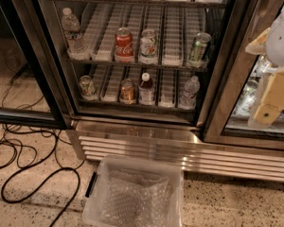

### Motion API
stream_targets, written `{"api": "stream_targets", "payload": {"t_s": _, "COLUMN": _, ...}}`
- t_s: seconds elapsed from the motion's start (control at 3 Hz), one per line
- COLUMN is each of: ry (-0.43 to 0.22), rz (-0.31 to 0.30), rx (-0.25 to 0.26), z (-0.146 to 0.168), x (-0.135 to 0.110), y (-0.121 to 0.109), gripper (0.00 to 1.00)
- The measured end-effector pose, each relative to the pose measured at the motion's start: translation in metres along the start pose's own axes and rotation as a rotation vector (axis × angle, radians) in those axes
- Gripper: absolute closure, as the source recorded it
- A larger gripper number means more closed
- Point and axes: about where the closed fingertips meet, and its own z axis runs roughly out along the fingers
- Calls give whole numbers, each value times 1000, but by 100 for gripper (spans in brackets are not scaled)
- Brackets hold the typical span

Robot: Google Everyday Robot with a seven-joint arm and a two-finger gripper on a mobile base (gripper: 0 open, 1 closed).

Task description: Pick green can from middle shelf of fridge

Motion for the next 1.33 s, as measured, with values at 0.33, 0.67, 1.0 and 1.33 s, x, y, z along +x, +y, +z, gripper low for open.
{"api": "stream_targets", "payload": {"t_s": 0.33, "ry": 0, "rz": 0, "rx": 0, "z": 0, "x": 0, "y": 0, "gripper": 0}}
{"api": "stream_targets", "payload": {"t_s": 0.67, "ry": 20, "rz": 36, "rx": 13, "z": 8, "x": 1, "y": 3, "gripper": 0}}
{"api": "stream_targets", "payload": {"t_s": 1.0, "ry": 56, "rz": 168, "rx": 34, "z": 43, "x": 14, "y": 12, "gripper": 0}}
{"api": "stream_targets", "payload": {"t_s": 1.33, "ry": 76, "rz": 341, "rx": 29, "z": 93, "x": 30, "y": 19, "gripper": 0}}
